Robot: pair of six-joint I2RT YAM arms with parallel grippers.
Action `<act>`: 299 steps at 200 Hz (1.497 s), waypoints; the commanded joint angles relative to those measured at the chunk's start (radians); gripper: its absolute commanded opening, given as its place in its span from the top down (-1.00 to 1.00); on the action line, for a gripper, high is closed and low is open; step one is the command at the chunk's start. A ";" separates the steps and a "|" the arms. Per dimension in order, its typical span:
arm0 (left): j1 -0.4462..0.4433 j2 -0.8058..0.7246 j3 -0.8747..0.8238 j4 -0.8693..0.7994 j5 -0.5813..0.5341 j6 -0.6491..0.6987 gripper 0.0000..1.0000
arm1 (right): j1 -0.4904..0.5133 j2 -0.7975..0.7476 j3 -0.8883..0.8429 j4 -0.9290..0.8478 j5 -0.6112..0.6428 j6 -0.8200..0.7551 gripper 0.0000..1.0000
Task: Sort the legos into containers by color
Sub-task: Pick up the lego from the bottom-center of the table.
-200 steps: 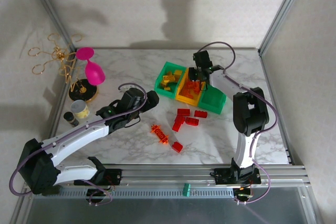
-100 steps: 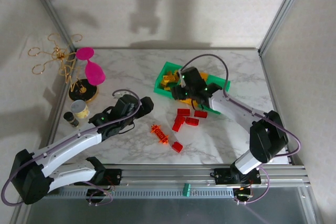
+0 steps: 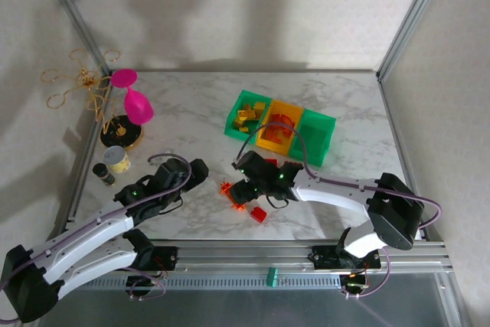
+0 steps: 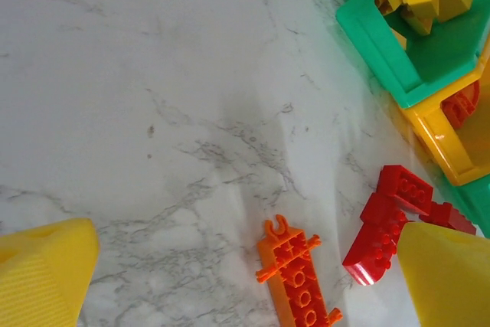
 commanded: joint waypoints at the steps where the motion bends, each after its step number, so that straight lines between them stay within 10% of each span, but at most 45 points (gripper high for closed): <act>1: -0.007 -0.047 -0.030 -0.059 -0.040 -0.065 -0.99 | 0.039 0.031 -0.014 0.050 0.038 0.057 -0.48; 82: -0.007 -0.043 -0.028 -0.078 -0.060 -0.057 -0.99 | 0.096 0.227 0.080 0.059 0.129 0.031 -0.58; 252: -0.005 -0.046 -0.013 -0.064 -0.067 -0.043 -0.99 | 0.078 0.268 0.139 0.070 0.101 0.053 0.48; 299: -0.005 -0.026 0.020 -0.037 -0.057 -0.022 -0.99 | -0.059 0.100 0.138 0.082 -0.041 0.046 0.48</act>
